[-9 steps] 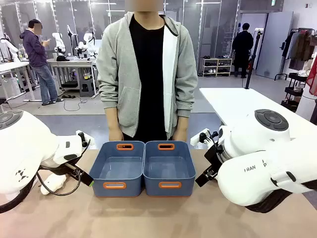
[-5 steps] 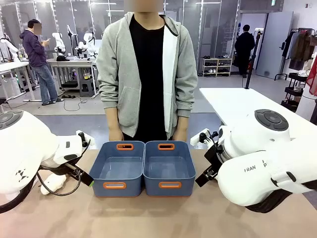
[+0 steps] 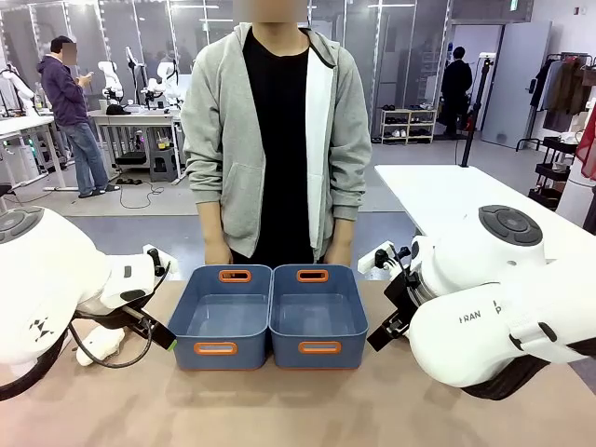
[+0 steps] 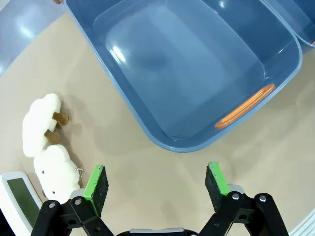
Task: Sort the digital clocks into the basket.
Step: Pick up the Digital clock from the table and place it into the empty Plastic storage basket.
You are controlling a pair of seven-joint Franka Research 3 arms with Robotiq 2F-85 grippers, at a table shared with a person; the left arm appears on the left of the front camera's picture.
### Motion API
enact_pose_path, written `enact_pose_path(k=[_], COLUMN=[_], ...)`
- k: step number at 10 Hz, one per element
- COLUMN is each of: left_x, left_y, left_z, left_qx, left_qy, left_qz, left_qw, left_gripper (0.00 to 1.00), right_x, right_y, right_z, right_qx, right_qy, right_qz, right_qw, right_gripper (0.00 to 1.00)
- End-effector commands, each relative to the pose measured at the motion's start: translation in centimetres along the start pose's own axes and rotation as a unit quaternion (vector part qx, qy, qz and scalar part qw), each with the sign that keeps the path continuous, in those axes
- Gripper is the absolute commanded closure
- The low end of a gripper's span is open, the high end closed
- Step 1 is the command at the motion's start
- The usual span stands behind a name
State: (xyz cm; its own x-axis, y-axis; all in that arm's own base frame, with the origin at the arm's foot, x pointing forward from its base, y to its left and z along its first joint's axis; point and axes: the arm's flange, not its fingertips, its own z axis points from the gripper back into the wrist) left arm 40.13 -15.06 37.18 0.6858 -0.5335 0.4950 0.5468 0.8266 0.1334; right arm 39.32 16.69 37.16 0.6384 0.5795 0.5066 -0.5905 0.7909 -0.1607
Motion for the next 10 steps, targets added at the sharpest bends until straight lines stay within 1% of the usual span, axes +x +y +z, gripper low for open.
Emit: enact_pose_path(k=[1, 2, 3, 4, 5, 6, 7, 8, 9, 10], left_x=[1.6, 2.5, 2.8, 3.0, 2.9, 2.4, 1.0, -1.3, -4.5, -8.5], left_y=[0.5, 2.0, 3.2, 4.1, 5.2, 6.6, 7.9, 9.7, 11.8, 13.3], left_z=[1.9, 4.4, 6.6, 8.2, 9.4, 11.0, 11.9, 13.2, 14.7, 16.2], left_qx=[-0.036, -0.087, -0.132, -0.173, -0.201, -0.269, -0.33, -0.396, -0.442, -0.461], left_qy=[-0.001, 0.001, -0.015, -0.024, -0.03, -0.062, -0.067, -0.1, -0.17, -0.223], left_qz=[-0.016, 0.013, 0.031, 0.032, 0.045, 0.067, 0.081, 0.108, 0.134, 0.151], left_qw=[0.999, 0.996, 0.991, 0.984, 0.978, 0.959, 0.938, 0.906, 0.87, 0.846], left_gripper=[0.0, 0.0, 0.0, 0.0, 0.0, 0.0, 0.0, 0.0, 0.0, 0.0], right_x=[1.9, 3.4, 4.3, 4.9, 5.3, 5.5, 5.0, 3.7, 1.4, -1.9], right_y=[-0.7, -1.5, -1.9, -2.5, -3.3, -4.2, -5.8, -7.5, -9.9, -12.0], right_z=[2.9, 6.1, 8.0, 9.0, 10.0, 11.4, 12.6, 13.8, 15.1, 16.3], right_qx=[0.001, 0.029, 0.067, 0.073, 0.097, 0.18, 0.237, 0.318, 0.38, 0.414], right_qy=[-0.006, -0.005, -0.005, 0.003, 0.003, -0.006, -0.011, -0.019, -0.045, -0.075], right_qz=[0.007, -0.002, -0.004, -0.005, -0.015, -0.047, -0.083, -0.125, -0.183, -0.224], right_qw=[1.0, 1.0, 0.998, 0.997, 0.995, 0.983, 0.968, 0.94, 0.906, 0.879], right_gripper=[0.0, 0.0, 0.0, 0.0, 0.0, 0.0, 0.0, 0.0, 0.0, 0.0])
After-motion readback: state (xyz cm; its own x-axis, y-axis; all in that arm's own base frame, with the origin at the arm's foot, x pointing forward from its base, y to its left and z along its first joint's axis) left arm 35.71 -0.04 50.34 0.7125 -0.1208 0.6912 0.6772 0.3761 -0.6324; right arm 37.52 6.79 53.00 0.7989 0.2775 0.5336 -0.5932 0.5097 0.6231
